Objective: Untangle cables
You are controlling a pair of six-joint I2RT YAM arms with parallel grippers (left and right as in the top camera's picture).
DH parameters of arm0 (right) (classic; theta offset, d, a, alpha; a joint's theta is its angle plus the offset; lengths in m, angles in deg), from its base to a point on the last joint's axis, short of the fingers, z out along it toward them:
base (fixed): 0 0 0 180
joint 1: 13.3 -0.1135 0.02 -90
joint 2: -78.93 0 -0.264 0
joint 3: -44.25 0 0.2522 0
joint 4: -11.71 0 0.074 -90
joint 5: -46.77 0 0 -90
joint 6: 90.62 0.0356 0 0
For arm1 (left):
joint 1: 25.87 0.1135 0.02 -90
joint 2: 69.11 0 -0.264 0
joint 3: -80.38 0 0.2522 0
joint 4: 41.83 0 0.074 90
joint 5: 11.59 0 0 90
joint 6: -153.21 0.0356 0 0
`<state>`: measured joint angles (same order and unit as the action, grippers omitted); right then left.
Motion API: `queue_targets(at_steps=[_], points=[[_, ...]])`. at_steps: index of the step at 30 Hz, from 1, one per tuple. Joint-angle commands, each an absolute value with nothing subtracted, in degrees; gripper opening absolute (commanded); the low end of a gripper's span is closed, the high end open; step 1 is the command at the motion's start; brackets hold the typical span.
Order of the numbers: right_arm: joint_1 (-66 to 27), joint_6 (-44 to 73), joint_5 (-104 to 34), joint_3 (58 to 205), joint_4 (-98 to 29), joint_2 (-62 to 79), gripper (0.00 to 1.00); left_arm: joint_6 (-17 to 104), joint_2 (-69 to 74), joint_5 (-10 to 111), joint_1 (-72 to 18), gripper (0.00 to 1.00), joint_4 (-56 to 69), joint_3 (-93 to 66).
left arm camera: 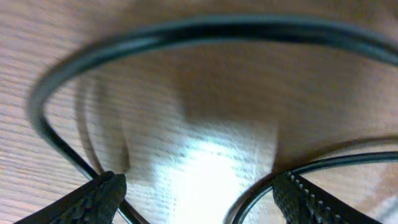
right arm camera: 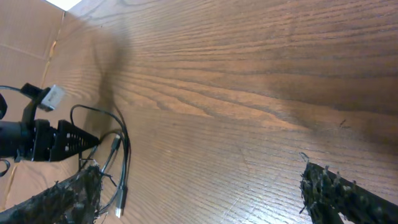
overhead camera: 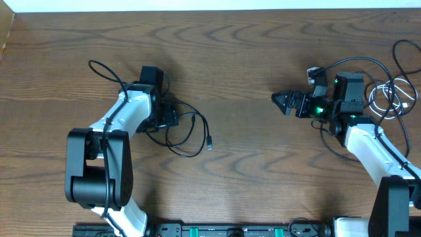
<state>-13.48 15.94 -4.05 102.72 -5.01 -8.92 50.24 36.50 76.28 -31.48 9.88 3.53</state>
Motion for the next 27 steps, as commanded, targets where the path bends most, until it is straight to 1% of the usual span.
queue_targets(at_steps=[1, 7, 14, 18, 24, 27], points=[[-14.2, 16.5, -3.9, 102.5, -5.1, -9.1, 0.99, 54.3, 37.1, 70.6, -31.3, 0.82, 11.6, 2.9], [-14.2, 16.5, -3.9, 102.5, -5.1, -9.1, 0.99, 54.2, 35.1, 68.7, -31.3, 0.83, 14.4, 0.3], [-14.2, 16.5, -3.9, 102.5, -5.0, -9.1, 0.99, 54.7, 31.2, 68.8, -31.3, 0.9, 21.6, -2.2], [-14.2, 16.5, -3.9, 102.5, -5.0, -9.1, 0.99, 54.4, 31.3, 69.0, -31.3, 0.9, 25.2, -1.5], [-14.2, 16.5, -3.9, 102.5, -5.0, -9.1, 0.99, 52.6, 31.3, 69.1, -31.3, 0.9, 25.6, 2.3], [-14.2, 16.5, -3.9, 102.5, -4.9, -9.1, 0.99, 49.4, 31.3, 73.3, -31.3, 0.91, 25.7, 3.8]])
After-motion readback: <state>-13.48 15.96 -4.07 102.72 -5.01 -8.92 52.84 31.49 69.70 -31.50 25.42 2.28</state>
